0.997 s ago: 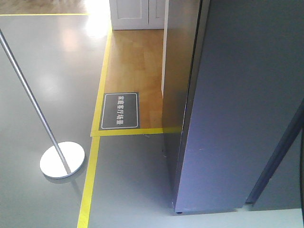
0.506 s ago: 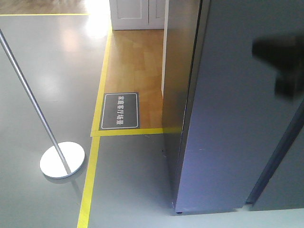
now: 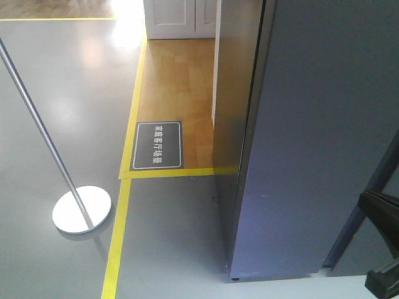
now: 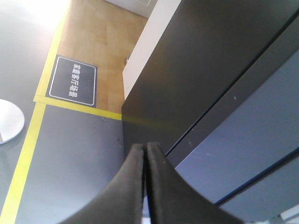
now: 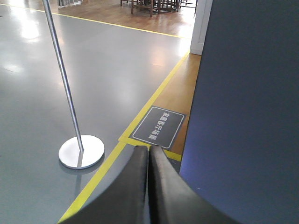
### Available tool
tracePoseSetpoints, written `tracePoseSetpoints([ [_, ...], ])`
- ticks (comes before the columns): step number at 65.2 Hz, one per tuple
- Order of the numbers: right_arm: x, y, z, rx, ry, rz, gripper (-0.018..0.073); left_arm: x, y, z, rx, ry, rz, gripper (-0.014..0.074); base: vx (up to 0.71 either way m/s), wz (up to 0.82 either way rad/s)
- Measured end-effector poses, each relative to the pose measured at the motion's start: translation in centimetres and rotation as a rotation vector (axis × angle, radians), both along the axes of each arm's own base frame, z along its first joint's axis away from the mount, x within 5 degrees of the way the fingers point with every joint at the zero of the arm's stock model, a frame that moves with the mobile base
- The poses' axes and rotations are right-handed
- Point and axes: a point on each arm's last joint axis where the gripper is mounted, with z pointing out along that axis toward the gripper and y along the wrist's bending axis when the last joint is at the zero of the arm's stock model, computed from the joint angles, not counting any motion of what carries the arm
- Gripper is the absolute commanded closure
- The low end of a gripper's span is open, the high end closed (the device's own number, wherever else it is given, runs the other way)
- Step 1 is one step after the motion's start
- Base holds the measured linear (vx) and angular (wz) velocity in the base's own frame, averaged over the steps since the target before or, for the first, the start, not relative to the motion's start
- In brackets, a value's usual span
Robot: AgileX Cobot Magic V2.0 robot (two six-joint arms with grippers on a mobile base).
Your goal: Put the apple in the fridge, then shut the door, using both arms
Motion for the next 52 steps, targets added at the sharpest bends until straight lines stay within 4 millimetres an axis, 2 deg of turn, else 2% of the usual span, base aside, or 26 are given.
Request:
tracePoseSetpoints([
  [23, -0.12, 0.16, -0.11, 0.013, 0.008, 0.016, 0.0562, 0.17, -0.13, 0.63, -0.133, -0.047, 0.025, 0.0603, 0.0, 0.0],
  [52, -0.12, 0.16, -0.11, 0.013, 0.008, 0.016, 0.0562, 0.21, -0.21, 0.86, -0.204, -0.057, 0.034, 0.0603, 0.0, 0.0],
])
